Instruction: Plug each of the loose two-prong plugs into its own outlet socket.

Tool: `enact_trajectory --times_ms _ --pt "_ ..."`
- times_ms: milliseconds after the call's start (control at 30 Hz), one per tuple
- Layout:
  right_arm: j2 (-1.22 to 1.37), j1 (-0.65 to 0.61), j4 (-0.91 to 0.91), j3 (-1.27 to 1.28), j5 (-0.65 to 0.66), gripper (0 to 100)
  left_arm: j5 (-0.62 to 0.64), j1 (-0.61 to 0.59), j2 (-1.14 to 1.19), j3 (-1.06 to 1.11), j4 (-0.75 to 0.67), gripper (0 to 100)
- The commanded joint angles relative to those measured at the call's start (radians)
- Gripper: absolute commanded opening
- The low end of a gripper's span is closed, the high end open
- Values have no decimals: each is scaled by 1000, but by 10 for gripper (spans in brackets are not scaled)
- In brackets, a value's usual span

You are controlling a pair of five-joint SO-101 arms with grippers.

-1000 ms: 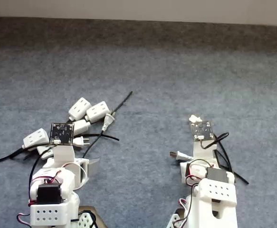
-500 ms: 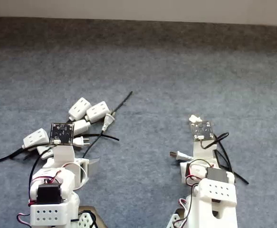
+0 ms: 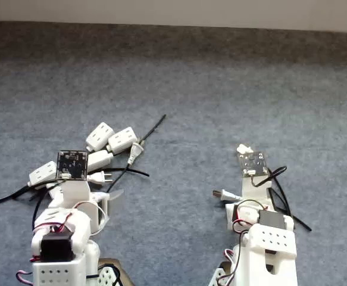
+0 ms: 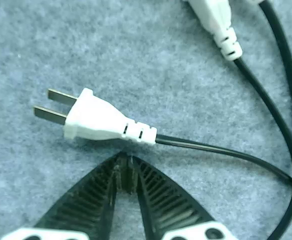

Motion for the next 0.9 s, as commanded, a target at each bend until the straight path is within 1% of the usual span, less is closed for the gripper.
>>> enact_trajectory --times_ms 0,67,300,400,567,700,867 --pt "5 28 28 38 12 9 -6 -15 -5 -125 6 337" --pt "5 13 28 38 14 9 -6 -67 -5 -171 5 337" --pt "5 -82 28 38 14 9 -6 -372 -5 -335 -2 337" --pt "5 -119 28 38 14 9 -6 -452 -7 -377 -2 337" --pt "5 -188 27 38 14 9 -6 -506 -7 -403 -2 337" --pt "5 -242 27 38 11 9 -6 -513 -7 -418 -34 337" --pt "5 -424 12 -31 12 9 -29 -509 -7 -398 -77 334"
